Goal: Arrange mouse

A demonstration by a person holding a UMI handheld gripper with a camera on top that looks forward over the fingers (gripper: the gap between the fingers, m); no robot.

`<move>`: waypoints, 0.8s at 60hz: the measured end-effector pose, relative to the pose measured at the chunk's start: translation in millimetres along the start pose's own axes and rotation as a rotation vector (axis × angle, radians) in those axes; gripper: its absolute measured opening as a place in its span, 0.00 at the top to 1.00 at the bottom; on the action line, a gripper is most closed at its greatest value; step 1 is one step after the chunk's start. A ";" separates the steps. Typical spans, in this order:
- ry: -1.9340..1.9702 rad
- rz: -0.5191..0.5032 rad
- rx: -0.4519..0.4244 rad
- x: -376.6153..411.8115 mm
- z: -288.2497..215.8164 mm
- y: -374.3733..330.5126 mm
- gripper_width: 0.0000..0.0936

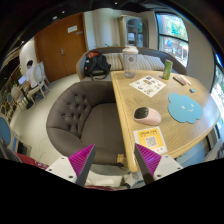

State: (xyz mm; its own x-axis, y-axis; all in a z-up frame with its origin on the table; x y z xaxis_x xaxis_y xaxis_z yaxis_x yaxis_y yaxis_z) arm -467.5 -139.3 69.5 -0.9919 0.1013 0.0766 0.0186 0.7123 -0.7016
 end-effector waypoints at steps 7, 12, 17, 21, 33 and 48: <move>0.019 -0.002 -0.026 -15.6 -6.7 8.4 0.13; 0.004 0.008 -0.032 -21.2 -10.7 4.2 0.13; -0.011 0.015 -0.039 -44.2 -8.1 17.4 0.14; -0.016 0.046 -0.040 -64.7 -5.9 20.2 0.14; -0.092 0.086 -0.040 -143.0 -4.6 61.4 0.14; -0.182 -0.052 -0.103 -165.0 -43.4 117.3 0.16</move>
State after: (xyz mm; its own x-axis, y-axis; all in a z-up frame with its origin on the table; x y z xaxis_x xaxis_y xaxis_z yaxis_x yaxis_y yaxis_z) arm -296.2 -42.4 5.3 -0.9980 -0.0580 -0.0248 -0.0299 0.7812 -0.6236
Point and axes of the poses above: the point between the fingertips, and its own axes, seen from behind it with the camera up: x to the left, z down, y forward, the way the camera looks, the point moved 4 cm from there along -y, backward, against the way the camera looks, and after that the axes turned 4 degrees about -x, right-handed, at the moved point
